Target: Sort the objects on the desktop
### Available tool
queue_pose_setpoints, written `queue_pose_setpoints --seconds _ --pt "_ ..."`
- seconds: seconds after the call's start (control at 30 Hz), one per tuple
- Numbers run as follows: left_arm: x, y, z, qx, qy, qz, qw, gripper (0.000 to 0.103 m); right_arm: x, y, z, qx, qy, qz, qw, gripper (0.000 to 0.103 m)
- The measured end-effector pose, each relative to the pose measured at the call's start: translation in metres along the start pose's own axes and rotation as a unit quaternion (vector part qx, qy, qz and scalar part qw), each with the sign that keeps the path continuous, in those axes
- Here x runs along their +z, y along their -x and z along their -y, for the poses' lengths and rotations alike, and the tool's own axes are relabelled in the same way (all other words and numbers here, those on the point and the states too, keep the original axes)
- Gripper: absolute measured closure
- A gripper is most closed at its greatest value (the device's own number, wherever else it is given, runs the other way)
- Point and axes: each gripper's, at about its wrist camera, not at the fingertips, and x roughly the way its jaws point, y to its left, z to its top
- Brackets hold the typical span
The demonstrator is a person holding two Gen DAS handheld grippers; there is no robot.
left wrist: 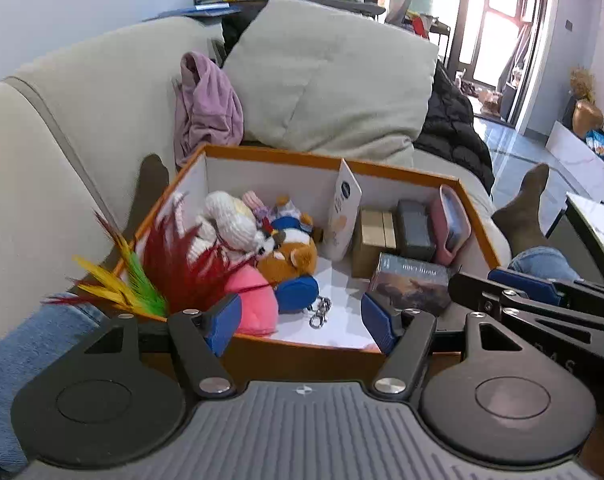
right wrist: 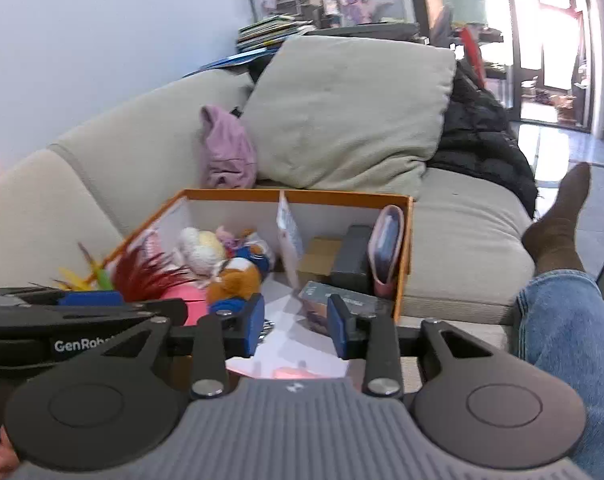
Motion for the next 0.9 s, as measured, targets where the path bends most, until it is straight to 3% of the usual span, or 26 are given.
queue_pose_setpoints --seconds 0.13,0.47,0.9 --pt "-0.005 -0.009 0.004 0.010 -0.013 0.008 0.9998 0.025 -0.007 -0.006 0.000 -0.011 0.000 0.012 1.000 0.062" --pt "-0.011 -0.028 0.006 0.035 -0.055 0.007 0.9979 0.025 -0.024 -0.027 -0.003 -0.016 0.015 -0.015 1.000 0.060" --pt "-0.013 -0.031 0.007 0.042 -0.061 0.013 0.9972 0.024 -0.027 -0.028 -0.004 -0.021 0.022 -0.008 0.999 0.060"
